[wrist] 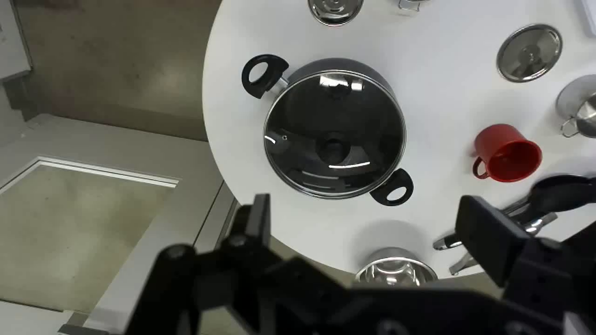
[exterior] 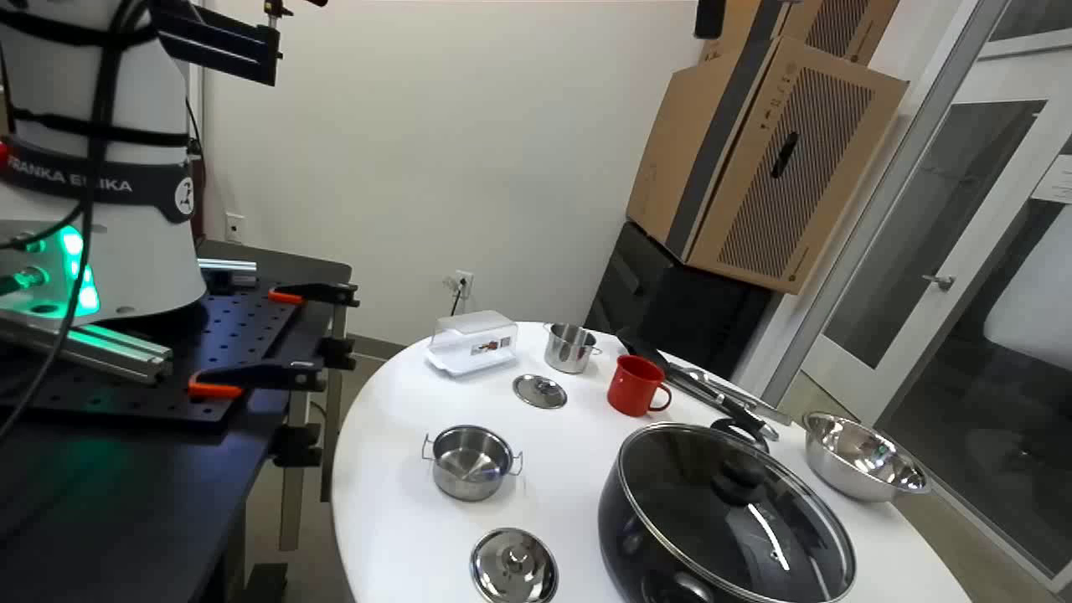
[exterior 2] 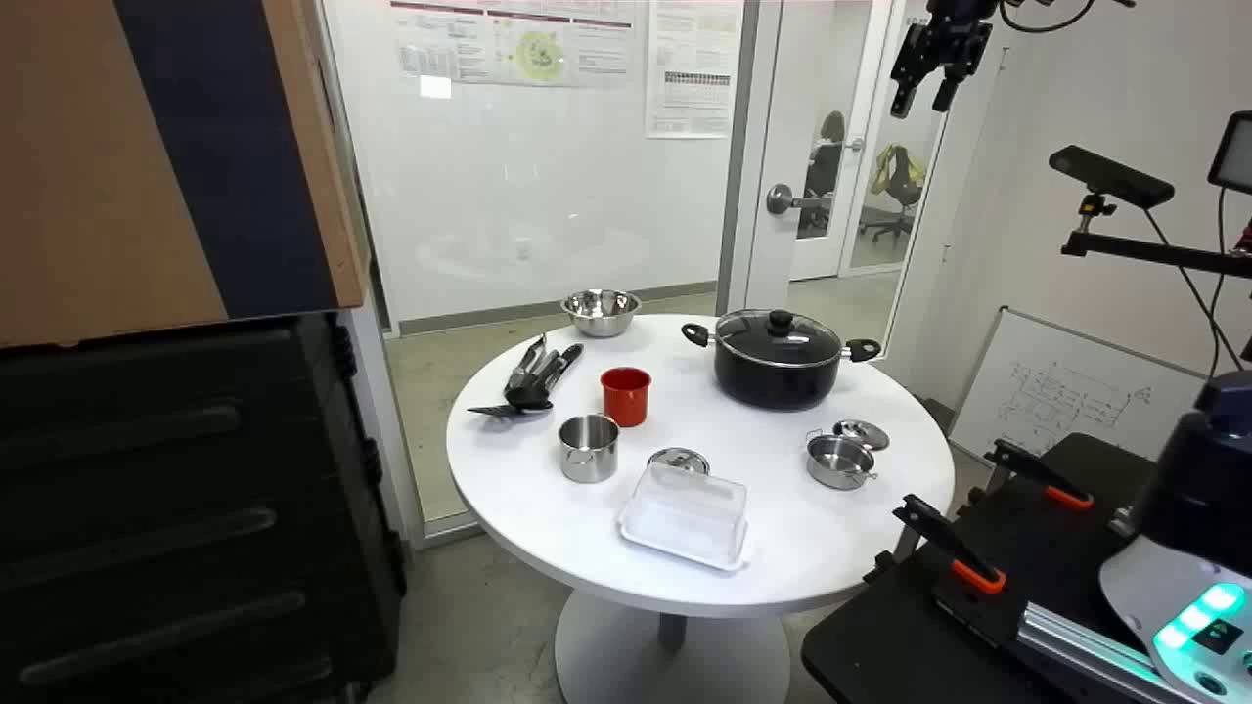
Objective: Move the clear bowl to the table
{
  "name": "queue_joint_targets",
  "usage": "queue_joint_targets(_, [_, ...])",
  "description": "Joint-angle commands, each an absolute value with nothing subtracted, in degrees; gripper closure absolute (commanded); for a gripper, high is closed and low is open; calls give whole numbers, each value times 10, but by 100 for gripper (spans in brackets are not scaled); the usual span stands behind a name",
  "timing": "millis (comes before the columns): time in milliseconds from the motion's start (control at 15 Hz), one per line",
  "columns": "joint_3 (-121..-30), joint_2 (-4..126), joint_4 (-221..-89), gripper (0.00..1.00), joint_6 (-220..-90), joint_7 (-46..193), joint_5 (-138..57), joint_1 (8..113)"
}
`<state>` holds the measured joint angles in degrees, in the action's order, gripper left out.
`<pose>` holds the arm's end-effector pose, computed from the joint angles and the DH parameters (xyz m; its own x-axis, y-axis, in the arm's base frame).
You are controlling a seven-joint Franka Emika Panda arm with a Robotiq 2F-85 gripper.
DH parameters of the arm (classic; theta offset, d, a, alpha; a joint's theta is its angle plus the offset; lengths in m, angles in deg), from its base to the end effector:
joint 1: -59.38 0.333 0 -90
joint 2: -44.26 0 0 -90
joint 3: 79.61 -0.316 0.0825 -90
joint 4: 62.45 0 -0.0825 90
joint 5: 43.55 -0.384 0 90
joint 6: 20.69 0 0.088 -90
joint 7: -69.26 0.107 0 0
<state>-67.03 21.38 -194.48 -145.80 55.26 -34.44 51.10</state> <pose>0.4239 -0.1770 0.5248 0.9697 -0.0237 0.2430 -0.0562 -0.9902 0.1275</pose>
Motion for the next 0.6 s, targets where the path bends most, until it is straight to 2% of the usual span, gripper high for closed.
queue_joint_targets(0, [-673, 214, -1943, 0, -1456, 551, -346, 508])
queue_joint_targets(533, [-727, 211, -2049, 0, -1472, 444, -346, 594])
